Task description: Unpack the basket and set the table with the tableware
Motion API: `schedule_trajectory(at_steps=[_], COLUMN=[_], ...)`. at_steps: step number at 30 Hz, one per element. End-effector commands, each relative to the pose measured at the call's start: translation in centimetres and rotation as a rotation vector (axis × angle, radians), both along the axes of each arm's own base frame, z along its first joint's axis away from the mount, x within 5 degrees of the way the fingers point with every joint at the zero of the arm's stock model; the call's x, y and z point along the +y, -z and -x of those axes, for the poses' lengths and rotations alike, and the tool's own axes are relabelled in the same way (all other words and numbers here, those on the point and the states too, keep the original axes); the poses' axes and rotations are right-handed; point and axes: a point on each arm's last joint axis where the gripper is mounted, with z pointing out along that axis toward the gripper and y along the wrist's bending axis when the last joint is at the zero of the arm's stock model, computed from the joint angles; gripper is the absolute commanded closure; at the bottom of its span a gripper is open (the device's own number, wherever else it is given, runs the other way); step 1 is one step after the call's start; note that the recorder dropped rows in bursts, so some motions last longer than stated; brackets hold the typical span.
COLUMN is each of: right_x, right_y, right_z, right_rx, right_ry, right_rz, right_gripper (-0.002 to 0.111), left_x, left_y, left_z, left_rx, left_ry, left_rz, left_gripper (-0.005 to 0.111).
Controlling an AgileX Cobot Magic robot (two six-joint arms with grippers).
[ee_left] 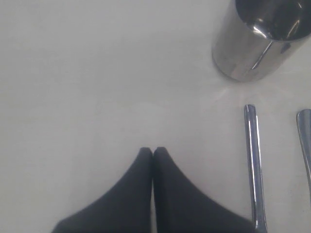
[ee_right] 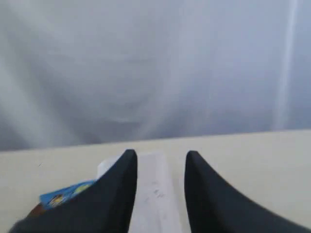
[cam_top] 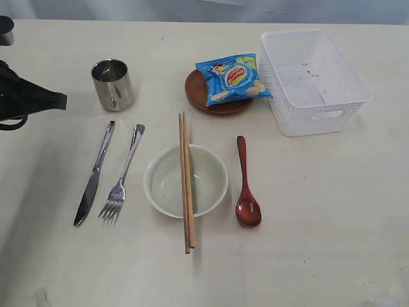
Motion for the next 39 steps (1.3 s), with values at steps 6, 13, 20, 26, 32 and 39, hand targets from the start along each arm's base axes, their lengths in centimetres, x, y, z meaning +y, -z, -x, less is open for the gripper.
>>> schedule_trajectory(at_steps=[6, 13, 20, 26, 32, 39], right_x=[-2.2, -2.3, -2.3, -2.3, -2.3, -2.2], right_y=[6.3, 8.9, 12.5, 15.3, 16.7, 16.9], right_z=[5.1, 5.7, 5.8, 5.6, 5.5, 5.5], right_rx=[-0.173, -0.153, -0.102, -0.045, -0.012, -0.002], right_ry=[0.214, 0.249, 0.243, 0.237, 0.232, 0.232], right_rz=[0.225, 0.22, 0.219, 0.212, 0.201, 0.14], right_gripper=[0.076, 0.076, 0.076, 0.076, 0.076, 0.076], left_x=[0.1, 0.1, 0.1, 0.1, 0.1, 0.1], left_y=[0.0, 0.0, 0.0, 0.0, 0.0, 0.0], left_z=[0.0, 0.1, 0.1, 0.1, 0.1, 0.1], left_rx=[0.002, 0.004, 0.004, 0.004, 0.004, 0.004], left_ry=[-0.015, -0.016, -0.016, -0.016, -0.016, -0.016], left_rz=[0.011, 0.01, 0.01, 0.01, 0.01, 0.01], left_gripper=[0.107, 0.107, 0.107, 0.107, 0.107, 0.107])
